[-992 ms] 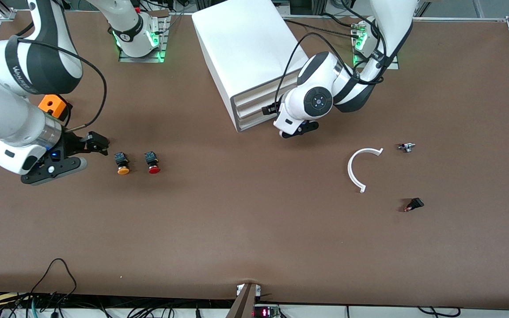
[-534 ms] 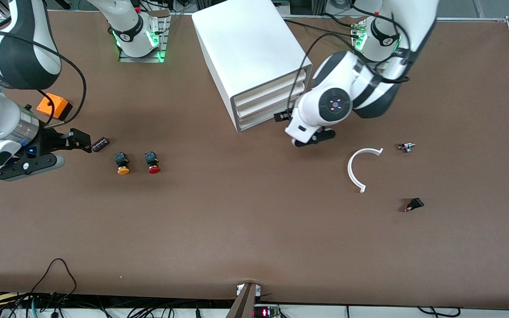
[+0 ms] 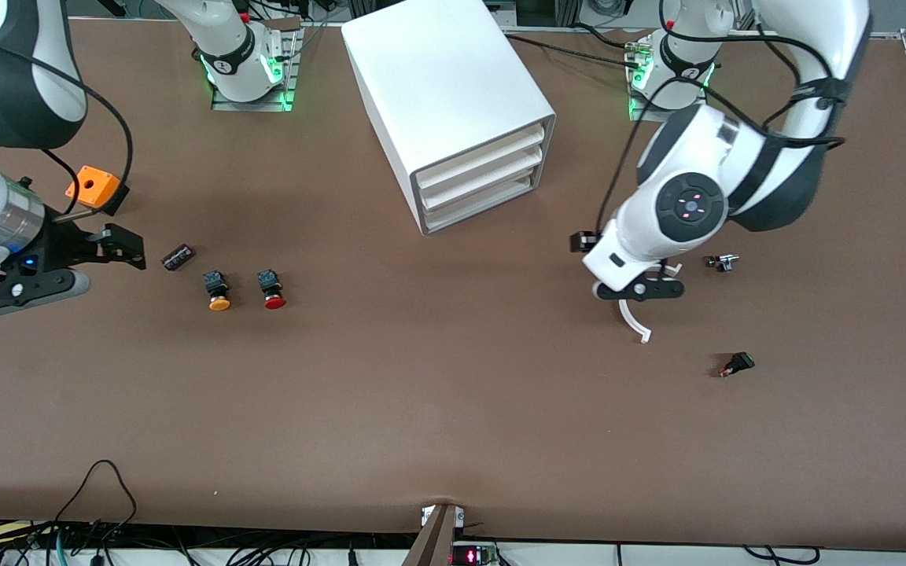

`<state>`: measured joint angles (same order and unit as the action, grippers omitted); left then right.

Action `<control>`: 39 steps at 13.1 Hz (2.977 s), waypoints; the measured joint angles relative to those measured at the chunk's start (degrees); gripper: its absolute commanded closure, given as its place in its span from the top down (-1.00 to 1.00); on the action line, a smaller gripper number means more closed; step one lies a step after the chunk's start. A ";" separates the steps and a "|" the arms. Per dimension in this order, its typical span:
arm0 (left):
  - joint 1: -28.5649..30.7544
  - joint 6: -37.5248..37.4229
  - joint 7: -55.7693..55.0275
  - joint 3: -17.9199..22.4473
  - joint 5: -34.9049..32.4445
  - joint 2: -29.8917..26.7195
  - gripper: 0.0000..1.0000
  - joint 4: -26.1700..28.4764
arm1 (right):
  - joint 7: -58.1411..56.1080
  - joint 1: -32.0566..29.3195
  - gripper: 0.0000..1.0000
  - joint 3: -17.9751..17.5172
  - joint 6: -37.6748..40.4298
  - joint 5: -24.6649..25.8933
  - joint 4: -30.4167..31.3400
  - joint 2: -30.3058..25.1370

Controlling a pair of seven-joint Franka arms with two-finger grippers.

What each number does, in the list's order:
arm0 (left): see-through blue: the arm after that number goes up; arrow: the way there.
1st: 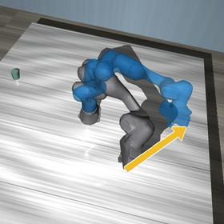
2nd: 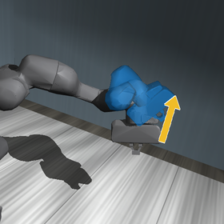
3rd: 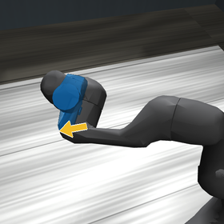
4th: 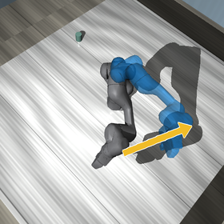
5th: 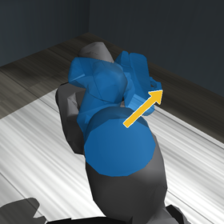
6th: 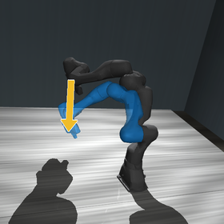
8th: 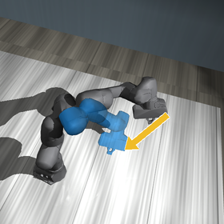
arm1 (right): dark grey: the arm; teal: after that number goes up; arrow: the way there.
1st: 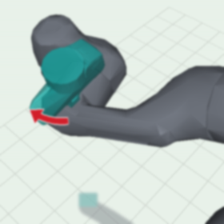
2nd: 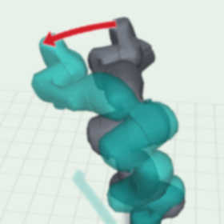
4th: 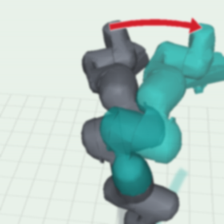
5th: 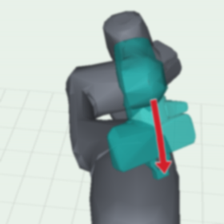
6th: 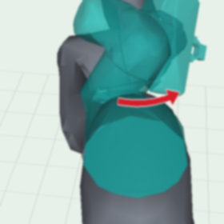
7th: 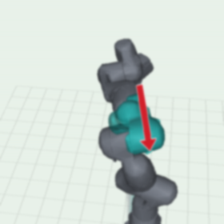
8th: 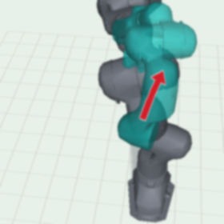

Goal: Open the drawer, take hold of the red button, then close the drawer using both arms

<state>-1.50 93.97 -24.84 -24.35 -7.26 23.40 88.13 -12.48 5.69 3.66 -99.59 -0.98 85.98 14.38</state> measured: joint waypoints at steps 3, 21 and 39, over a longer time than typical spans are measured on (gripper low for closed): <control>3.98 -3.78 10.27 0.14 -2.60 -0.26 0.98 -5.66 | 0.00 -0.24 1.00 2.94 3.84 -2.05 -0.48 -0.52; -4.17 4.03 30.55 26.67 6.24 -24.28 1.00 11.19 | -10.03 -1.16 1.00 8.03 16.41 -2.16 -8.88 -1.93; -4.09 4.55 30.56 26.71 6.18 -23.54 1.00 10.28 | -11.12 -4.95 1.00 3.10 12.76 -2.12 -7.64 -1.36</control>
<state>-5.59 98.52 5.72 2.37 -1.08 -0.14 98.41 -23.60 0.74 6.76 -86.83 -3.10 78.35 13.02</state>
